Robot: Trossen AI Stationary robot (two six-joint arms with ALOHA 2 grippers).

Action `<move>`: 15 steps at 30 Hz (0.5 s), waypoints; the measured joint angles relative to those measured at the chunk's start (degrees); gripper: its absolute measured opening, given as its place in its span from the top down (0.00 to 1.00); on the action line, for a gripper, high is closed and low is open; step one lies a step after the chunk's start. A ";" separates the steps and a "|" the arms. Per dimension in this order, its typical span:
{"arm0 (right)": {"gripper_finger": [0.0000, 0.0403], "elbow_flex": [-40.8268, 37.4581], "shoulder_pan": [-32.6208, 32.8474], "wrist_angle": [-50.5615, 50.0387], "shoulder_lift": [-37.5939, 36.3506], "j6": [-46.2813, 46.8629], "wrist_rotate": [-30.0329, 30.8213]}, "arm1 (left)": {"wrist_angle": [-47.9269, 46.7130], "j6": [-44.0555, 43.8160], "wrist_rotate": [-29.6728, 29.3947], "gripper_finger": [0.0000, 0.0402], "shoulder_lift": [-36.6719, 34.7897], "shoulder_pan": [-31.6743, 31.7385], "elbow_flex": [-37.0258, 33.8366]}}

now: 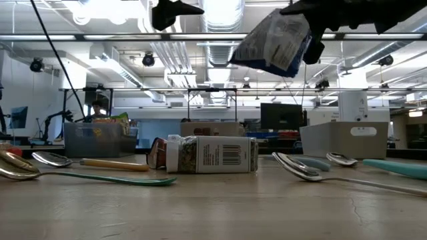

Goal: Pick & Place Food Item
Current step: Put the blue noodle pack into the black bin

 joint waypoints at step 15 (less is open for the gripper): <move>0.98 21.87 1.19 -13.05 13.53 -11.88 -7.57 | 8.47 7.46 3.01 0.14 0.24 -0.04 0.37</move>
